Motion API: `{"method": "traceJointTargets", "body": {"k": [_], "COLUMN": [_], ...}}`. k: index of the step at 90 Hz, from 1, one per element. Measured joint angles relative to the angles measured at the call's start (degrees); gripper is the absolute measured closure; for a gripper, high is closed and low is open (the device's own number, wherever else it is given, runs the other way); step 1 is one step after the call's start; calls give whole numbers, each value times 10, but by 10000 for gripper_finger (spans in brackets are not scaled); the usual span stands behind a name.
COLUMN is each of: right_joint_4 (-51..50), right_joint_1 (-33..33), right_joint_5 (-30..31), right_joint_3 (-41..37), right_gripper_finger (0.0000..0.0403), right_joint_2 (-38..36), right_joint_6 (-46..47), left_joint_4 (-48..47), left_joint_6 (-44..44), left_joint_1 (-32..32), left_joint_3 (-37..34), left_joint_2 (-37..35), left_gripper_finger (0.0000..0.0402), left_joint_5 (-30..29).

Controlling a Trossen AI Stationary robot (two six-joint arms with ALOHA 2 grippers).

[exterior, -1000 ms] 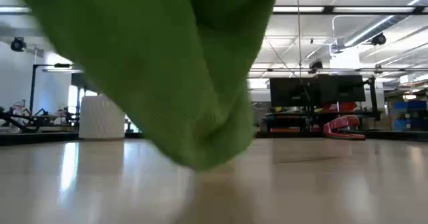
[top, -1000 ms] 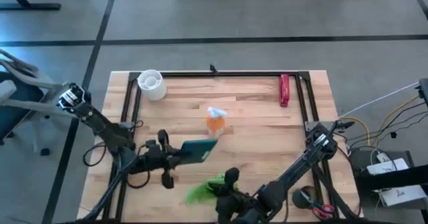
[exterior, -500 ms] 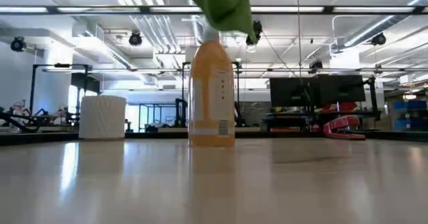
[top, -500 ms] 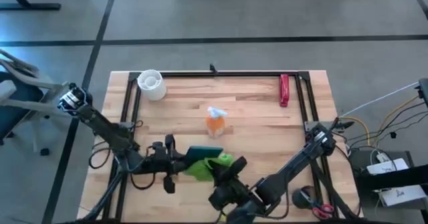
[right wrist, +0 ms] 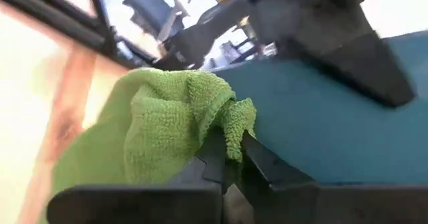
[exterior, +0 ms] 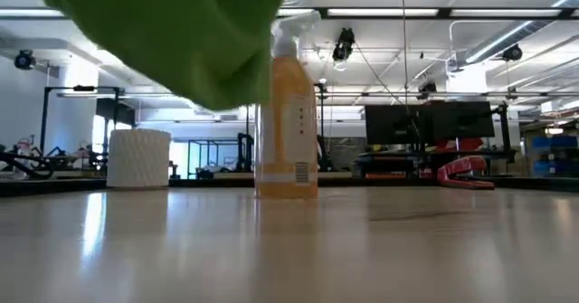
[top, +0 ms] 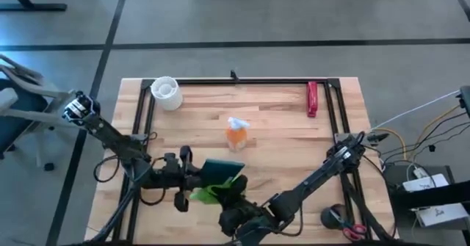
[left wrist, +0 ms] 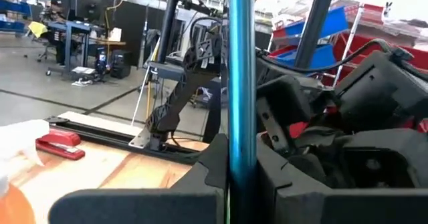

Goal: Apply microfiber cloth
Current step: Wipe the blue tablet with the green microfiber cloth

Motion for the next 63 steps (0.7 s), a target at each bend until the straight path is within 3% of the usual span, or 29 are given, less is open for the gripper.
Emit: {"method": "traceJointTargets", "body": {"k": [10,21,38,63], "right_joint_4": [71,86,86,62], "right_joint_1": [-2,-4,-12,-23], "right_joint_5": [15,25,-15,-19], "right_joint_3": [25,40,30,23], "right_gripper_finger": [403,403,403,403], "right_joint_2": [-4,-4,-5,27], "right_joint_6": [-89,-127,-65,15], "left_joint_4": [1,14,43,60], "left_joint_6": [-5,-6,28,47], "left_joint_1": [0,0,0,5], "left_joint_3": [0,2,0,-2], "left_joint_2": [3,2,2,2], "left_gripper_finger": [394,394,394,394], "left_joint_5": [4,0,3,-14]}}
